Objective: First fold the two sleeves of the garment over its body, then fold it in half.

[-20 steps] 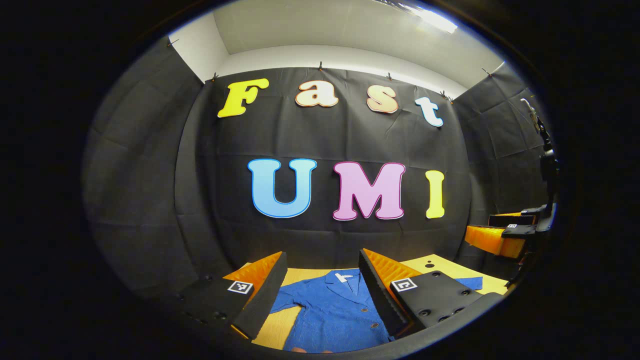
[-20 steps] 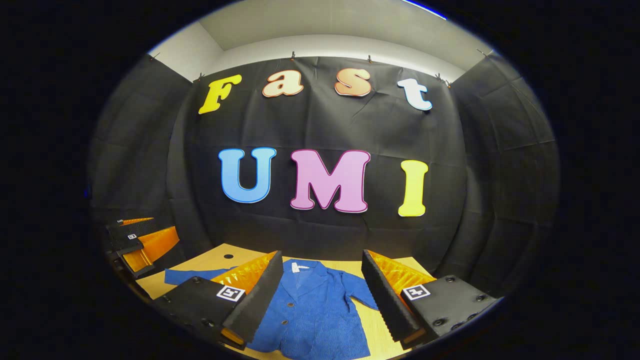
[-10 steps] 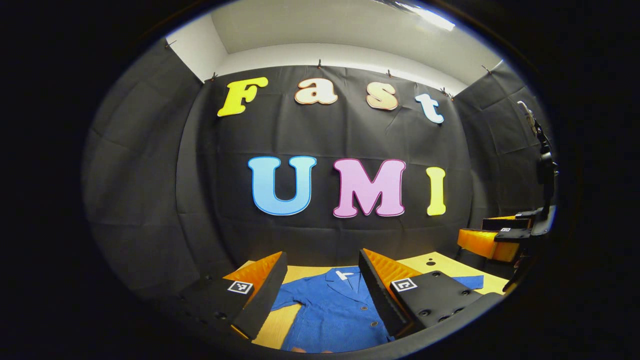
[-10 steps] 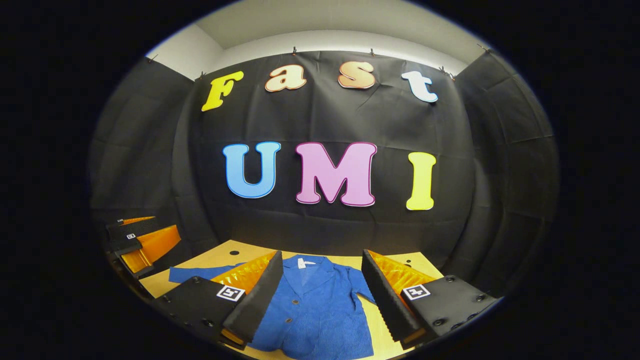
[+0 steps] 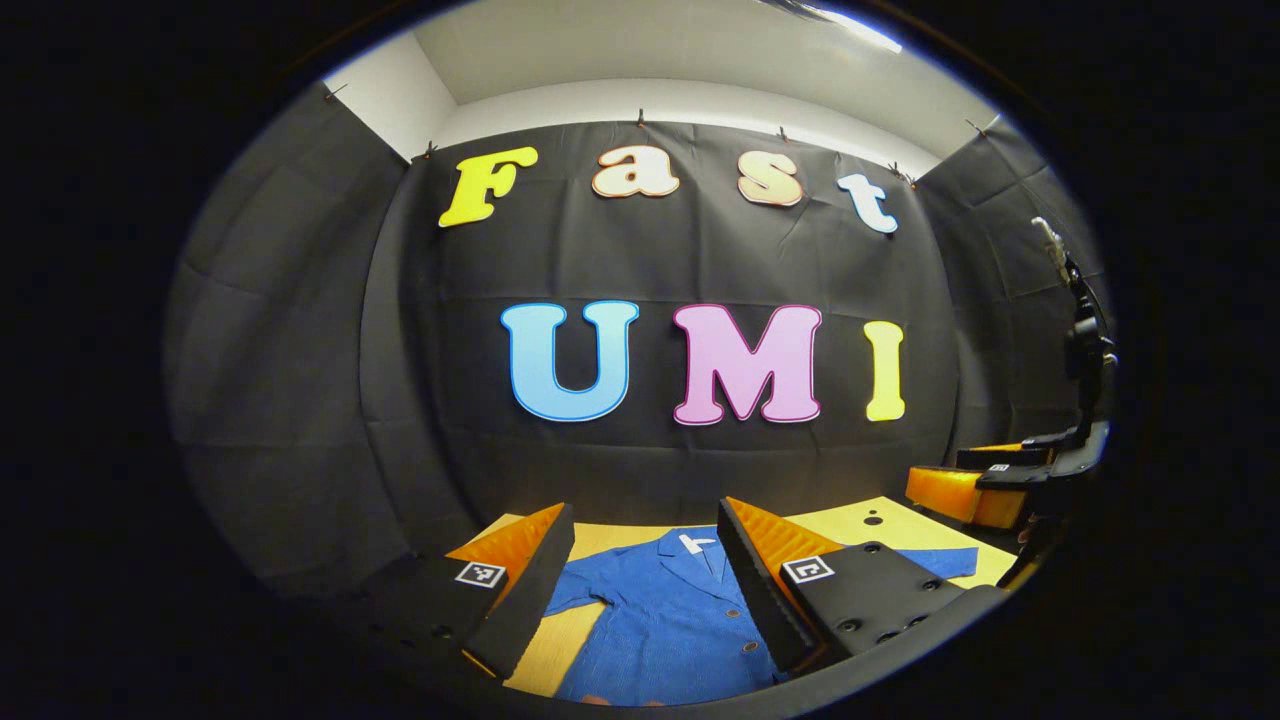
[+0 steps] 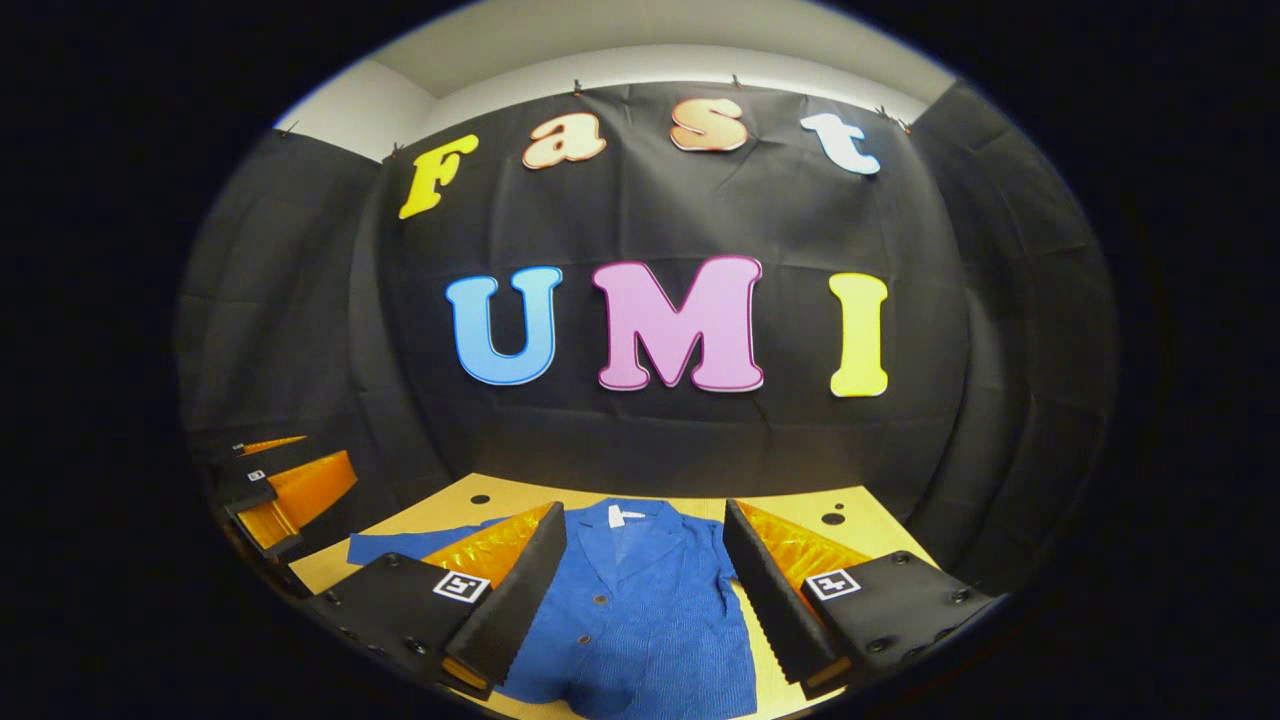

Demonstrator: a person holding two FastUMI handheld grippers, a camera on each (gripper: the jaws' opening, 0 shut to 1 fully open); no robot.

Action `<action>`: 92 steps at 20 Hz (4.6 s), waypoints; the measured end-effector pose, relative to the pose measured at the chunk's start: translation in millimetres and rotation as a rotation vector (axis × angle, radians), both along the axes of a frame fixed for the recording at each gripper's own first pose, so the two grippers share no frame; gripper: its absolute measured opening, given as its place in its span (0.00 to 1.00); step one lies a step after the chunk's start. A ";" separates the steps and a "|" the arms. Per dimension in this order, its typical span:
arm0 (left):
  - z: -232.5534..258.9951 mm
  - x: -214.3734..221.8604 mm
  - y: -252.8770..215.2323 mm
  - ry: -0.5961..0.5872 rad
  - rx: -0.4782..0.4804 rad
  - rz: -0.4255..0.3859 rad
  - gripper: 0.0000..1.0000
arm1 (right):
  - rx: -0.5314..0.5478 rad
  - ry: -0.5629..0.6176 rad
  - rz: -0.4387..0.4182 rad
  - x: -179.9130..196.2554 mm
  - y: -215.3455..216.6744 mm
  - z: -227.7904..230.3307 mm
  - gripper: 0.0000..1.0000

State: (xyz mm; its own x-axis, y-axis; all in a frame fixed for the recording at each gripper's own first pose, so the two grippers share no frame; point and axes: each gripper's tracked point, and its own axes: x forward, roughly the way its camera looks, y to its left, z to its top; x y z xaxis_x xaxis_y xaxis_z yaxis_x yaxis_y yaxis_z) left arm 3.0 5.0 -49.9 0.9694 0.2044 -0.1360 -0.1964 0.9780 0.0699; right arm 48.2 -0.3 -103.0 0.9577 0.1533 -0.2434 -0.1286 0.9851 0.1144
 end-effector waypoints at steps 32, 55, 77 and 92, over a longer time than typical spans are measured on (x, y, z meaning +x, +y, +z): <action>-64.8 70.8 -67.6 0.176 0.014 -0.001 0.83 | 0.082 0.928 -0.726 -3.3 -354.1 -358.2 1.00; -72.0 56.9 -62.3 0.239 0.042 0.038 0.83 | 0.238 0.909 -0.612 15.1 -334.5 -347.6 0.01; -53.9 12.7 26.5 0.208 -0.012 0.172 0.83 | 0.126 0.587 -0.041 237.0 -31.3 -192.9 0.01; -144.5 -17.1 161.7 0.233 -0.199 0.354 0.83 | 0.125 0.631 0.285 230.0 273.7 -270.7 0.01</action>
State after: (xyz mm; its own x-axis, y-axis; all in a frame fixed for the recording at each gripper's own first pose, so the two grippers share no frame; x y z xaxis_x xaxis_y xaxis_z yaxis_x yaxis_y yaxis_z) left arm -14.2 166.7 -194.5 0.7836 0.4649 -0.4122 -0.5220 0.8524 -0.0308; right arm 278.2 273.4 -373.7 0.5579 0.4401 -0.7036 -0.2511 0.8976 0.3623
